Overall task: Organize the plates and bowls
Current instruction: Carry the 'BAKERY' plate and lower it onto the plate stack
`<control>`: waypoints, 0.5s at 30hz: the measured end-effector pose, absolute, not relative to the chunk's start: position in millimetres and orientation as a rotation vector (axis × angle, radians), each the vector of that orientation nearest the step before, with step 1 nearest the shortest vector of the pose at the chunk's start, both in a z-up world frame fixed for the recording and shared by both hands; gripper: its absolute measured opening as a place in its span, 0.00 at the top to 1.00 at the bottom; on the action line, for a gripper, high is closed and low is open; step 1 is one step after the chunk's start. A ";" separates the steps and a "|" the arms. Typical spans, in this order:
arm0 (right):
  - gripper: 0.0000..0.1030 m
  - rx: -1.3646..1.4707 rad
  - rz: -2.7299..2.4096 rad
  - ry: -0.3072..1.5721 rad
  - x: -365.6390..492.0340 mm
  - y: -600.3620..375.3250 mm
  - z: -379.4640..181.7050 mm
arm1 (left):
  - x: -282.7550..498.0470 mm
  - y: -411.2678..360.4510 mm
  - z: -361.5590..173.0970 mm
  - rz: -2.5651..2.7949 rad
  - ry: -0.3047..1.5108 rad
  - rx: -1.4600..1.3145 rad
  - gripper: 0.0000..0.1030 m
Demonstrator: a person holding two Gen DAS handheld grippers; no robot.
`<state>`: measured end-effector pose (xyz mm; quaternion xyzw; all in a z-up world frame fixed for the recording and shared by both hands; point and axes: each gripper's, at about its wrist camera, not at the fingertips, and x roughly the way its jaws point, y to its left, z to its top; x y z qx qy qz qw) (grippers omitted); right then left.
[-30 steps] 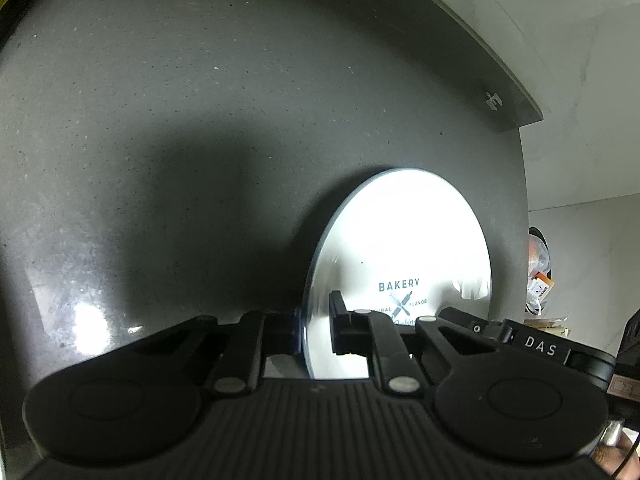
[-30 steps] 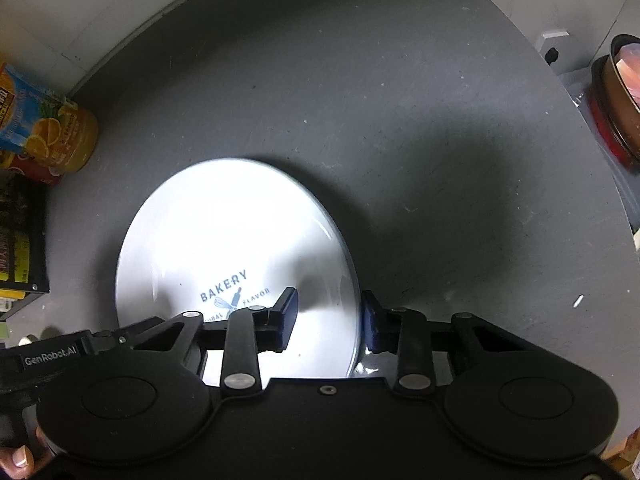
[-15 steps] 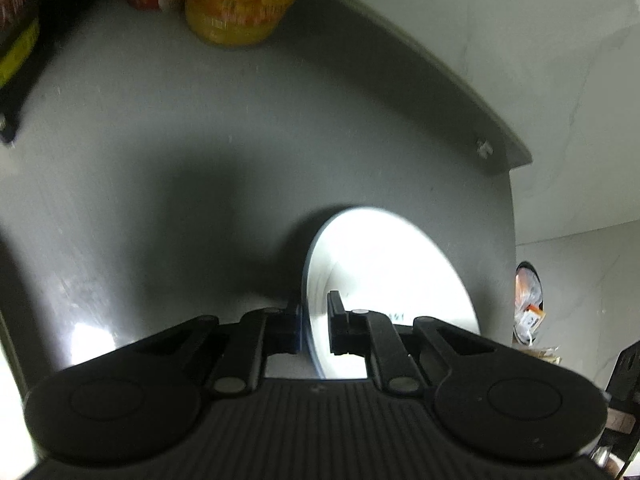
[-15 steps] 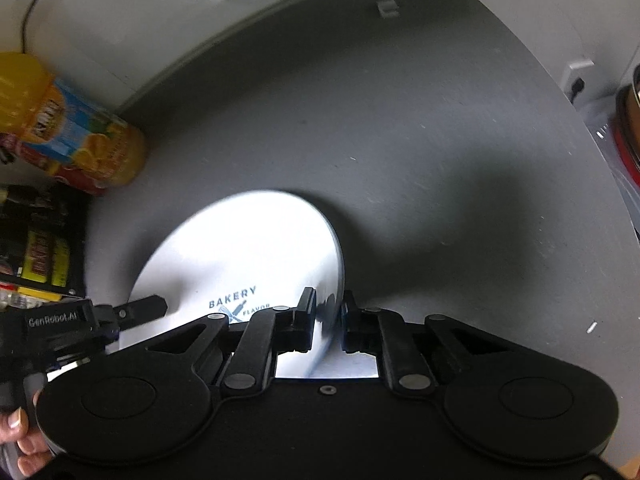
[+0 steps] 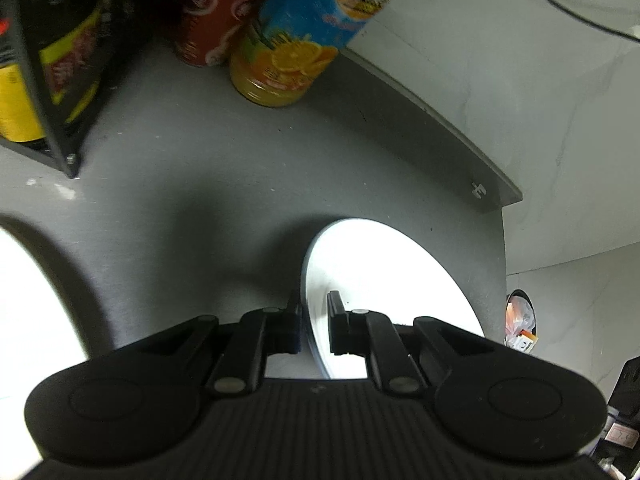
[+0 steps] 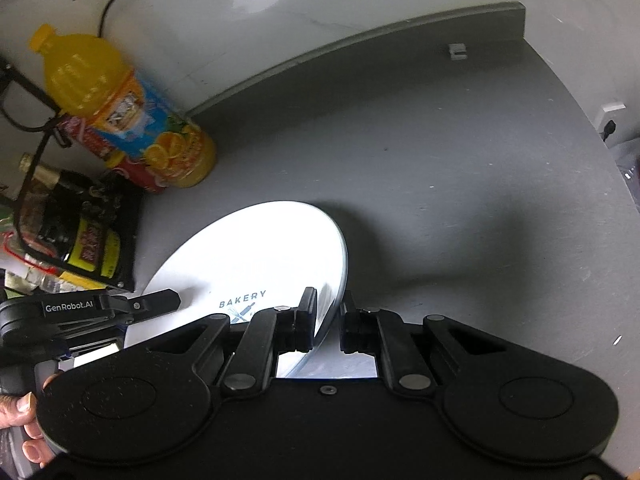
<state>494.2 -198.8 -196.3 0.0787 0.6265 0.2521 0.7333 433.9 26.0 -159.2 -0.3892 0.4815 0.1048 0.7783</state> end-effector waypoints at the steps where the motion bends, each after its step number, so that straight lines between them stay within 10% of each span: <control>1: 0.89 0.172 0.561 1.372 490.5 -196.7 -193.7 | 429.8 28.1 -157.0 0.229 1.037 -0.843 0.90; 15: 0.89 0.183 0.645 1.330 432.4 -161.4 -163.3 | 351.6 58.9 -129.0 0.291 0.966 -0.851 0.90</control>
